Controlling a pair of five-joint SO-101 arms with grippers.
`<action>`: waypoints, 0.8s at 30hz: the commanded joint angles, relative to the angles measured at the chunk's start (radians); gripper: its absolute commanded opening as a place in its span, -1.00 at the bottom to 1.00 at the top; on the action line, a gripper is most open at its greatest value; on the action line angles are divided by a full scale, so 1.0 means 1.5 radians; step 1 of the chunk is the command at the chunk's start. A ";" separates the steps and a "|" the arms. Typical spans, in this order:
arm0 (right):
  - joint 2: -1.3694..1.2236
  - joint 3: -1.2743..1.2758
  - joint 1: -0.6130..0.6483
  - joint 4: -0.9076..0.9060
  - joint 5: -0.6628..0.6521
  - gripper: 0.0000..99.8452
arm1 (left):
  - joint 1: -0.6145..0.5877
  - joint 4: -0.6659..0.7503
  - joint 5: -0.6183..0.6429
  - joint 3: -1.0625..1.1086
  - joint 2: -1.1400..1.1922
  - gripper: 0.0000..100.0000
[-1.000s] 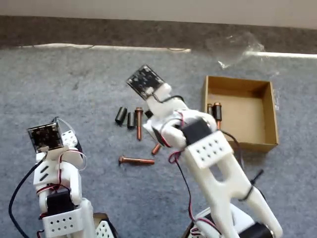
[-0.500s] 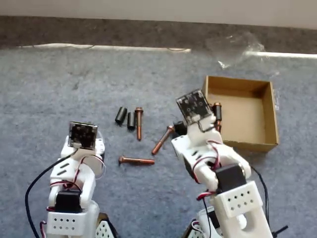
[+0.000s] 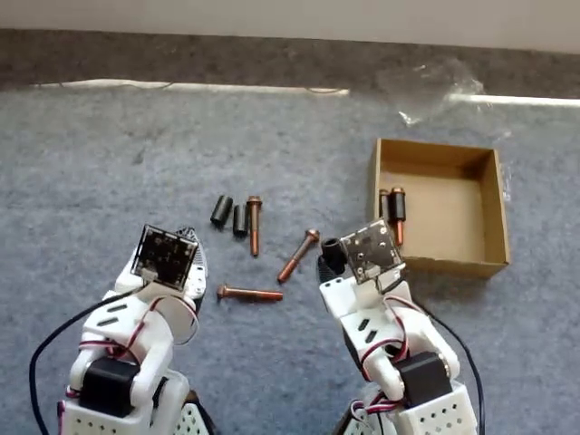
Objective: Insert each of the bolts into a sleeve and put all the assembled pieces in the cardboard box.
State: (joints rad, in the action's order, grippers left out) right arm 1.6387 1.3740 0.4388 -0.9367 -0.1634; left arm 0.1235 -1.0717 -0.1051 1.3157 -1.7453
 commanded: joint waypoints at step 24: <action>0.132 0.094 -0.011 0.026 0.006 -0.99 | 0.170 -0.007 0.094 -0.535 0.952 -0.99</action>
State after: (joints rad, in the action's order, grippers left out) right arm 1.8243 1.5182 0.4358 -0.9306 -0.1634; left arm 0.3629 -1.0717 -0.0882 0.6406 -0.4289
